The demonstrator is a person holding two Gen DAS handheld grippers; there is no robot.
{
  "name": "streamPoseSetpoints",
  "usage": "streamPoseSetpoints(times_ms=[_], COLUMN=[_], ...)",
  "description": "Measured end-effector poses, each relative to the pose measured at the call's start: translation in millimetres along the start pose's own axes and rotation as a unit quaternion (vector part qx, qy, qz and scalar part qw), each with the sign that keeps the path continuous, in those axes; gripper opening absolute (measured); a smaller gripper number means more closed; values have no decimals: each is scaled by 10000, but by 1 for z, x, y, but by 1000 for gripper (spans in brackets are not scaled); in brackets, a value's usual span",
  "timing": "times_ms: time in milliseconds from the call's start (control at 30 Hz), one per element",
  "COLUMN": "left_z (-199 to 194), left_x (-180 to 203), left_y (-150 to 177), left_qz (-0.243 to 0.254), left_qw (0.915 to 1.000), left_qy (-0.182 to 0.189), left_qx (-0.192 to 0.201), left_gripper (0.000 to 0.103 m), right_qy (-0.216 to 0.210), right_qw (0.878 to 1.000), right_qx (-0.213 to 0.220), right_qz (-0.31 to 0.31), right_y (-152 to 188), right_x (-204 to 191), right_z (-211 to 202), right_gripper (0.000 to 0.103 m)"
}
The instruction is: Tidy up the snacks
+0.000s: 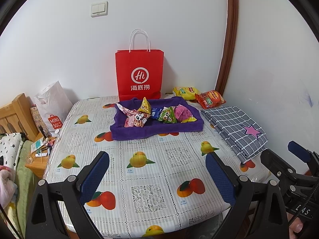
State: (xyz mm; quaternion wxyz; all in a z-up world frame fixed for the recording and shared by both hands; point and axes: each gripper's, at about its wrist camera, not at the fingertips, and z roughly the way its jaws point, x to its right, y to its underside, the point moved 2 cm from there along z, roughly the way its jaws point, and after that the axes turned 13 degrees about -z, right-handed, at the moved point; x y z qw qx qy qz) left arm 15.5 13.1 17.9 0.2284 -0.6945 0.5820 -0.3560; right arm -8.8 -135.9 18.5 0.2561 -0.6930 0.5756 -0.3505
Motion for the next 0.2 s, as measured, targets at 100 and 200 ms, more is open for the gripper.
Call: streamPoseSetpoints(times_ms=[100, 200], left_z=[0, 1], left_x=[0, -1], left_y=[0, -3], left_qz=[1, 0], left_qw=[10000, 10000], left_qy=[6, -2], left_qx=[2, 20], left_gripper=[98, 98], right_qy=[-10, -38], right_qw=[10000, 10000], right_qx=[20, 32], right_qz=[-16, -24], right_y=[1, 1], right_x=[0, -1], right_z=[-1, -1], right_gripper=[100, 100])
